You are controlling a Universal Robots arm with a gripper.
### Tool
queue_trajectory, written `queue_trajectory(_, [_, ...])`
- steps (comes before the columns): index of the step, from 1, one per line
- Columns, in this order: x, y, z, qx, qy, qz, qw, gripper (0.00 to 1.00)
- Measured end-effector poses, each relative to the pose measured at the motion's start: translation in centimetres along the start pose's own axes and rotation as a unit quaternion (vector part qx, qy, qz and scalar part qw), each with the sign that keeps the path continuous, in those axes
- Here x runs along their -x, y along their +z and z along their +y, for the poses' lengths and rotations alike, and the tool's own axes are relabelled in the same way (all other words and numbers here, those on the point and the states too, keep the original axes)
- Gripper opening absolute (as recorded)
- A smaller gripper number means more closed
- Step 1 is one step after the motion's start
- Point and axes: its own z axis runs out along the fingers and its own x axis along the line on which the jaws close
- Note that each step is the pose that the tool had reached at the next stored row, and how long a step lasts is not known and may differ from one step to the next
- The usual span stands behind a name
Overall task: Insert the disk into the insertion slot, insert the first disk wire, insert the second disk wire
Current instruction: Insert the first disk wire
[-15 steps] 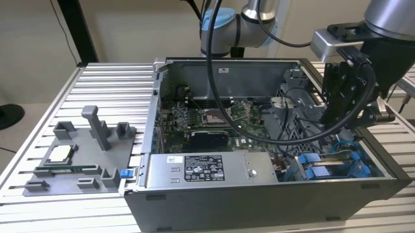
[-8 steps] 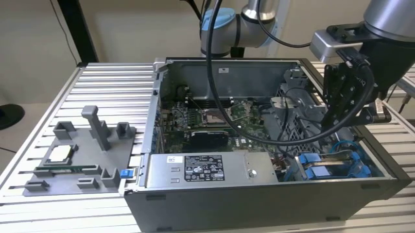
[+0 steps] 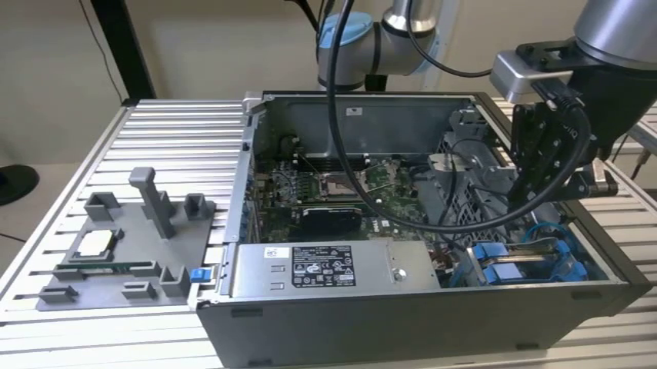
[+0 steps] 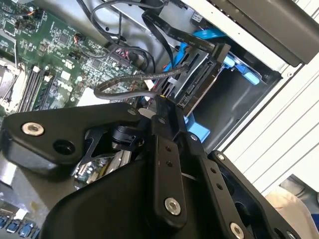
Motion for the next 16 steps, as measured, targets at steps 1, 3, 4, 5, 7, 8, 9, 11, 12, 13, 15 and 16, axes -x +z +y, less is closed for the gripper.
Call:
queue_trajectory(1, [0.00, 0.00, 0.00, 0.0000, 0.000, 0.0000, 1.0000, 0.00])
queue_trajectory(3, [0.00, 0.02, -0.04, 0.0000, 0.000, 0.0000, 1.0000, 0.00])
queue_trajectory(4, [0.00, 0.03, -0.07, 0.0000, 0.000, -0.0001, 1.0000, 0.00])
queue_trajectory(5, [-0.01, 0.06, -0.16, 0.0000, 0.000, -0.0002, 1.0000, 0.00])
queue_trajectory(7, [-0.02, 0.09, -0.42, 0.0008, 0.000, -0.0001, 1.0000, 0.00])
queue_trajectory(8, [-0.03, 0.10, -0.56, 0.0013, 0.000, 0.0000, 1.0000, 0.00])
queue_trajectory(9, [-0.04, 0.12, -0.73, 0.0021, 0.000, -0.0001, 1.0000, 0.00])
queue_trajectory(11, [-0.05, 0.15, -1.13, 0.0040, 0.000, 0.0000, 1.0000, 0.00])
queue_trajectory(12, [-0.07, 0.16, -1.37, 0.0051, 0.000, 0.0000, 1.0000, 0.00])
queue_trajectory(13, [-0.08, 0.18, -1.62, 0.0064, 0.000, 0.0001, 1.0000, 0.00])
queue_trajectory(15, [-0.10, 0.20, -2.05, 0.0083, 0.001, 0.0001, 1.0000, 0.00])
queue_trajectory(16, [-0.11, 0.22, -2.22, 0.0090, 0.001, 0.0001, 1.0000, 0.00])
